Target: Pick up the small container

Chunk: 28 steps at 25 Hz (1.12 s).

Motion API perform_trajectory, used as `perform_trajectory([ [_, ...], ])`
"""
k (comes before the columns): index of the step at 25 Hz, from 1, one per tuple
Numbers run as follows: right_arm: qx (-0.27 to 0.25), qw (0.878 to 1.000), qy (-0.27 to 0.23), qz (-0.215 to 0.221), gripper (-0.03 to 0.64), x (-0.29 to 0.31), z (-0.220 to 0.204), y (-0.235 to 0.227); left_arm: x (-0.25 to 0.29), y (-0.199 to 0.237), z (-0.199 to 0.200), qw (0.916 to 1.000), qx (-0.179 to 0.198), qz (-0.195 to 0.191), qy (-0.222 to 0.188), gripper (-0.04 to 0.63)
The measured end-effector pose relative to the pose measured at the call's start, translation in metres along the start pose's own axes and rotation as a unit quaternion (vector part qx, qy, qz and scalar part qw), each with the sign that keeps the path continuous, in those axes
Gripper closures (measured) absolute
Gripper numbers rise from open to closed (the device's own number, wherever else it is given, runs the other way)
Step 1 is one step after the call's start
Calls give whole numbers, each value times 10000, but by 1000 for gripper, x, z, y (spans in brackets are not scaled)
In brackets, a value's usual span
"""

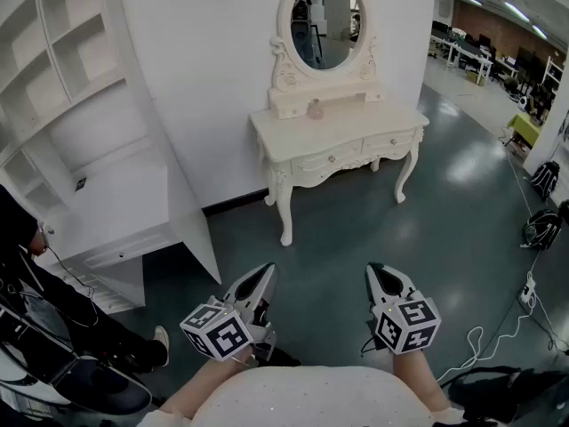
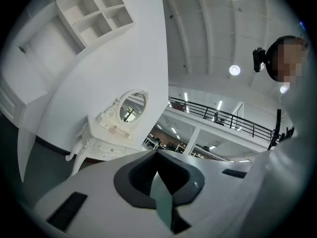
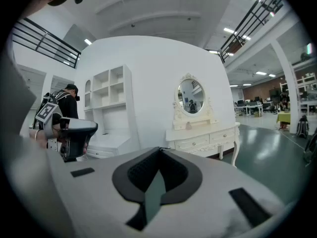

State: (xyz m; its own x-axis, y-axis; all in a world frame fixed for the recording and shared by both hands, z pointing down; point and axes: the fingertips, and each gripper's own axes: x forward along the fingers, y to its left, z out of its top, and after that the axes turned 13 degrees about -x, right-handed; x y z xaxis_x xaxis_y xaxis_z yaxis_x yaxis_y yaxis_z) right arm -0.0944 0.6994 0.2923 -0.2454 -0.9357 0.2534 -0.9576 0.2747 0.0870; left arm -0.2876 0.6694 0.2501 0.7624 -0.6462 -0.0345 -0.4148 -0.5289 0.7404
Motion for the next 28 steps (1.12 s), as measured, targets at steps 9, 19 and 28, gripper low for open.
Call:
perform_trajectory([
  [9, 199, 9997, -108, 136, 617, 1, 3, 0, 1, 5, -4, 10000, -25, 65, -66, 597],
  [19, 769, 9964, 1, 353, 615, 23, -10, -10, 13, 32, -8, 9995, -203, 254, 46, 597],
  [28, 717, 9942, -266, 751, 614, 96, 8, -34, 102, 83, 27, 9992, -179, 288, 230, 597],
])
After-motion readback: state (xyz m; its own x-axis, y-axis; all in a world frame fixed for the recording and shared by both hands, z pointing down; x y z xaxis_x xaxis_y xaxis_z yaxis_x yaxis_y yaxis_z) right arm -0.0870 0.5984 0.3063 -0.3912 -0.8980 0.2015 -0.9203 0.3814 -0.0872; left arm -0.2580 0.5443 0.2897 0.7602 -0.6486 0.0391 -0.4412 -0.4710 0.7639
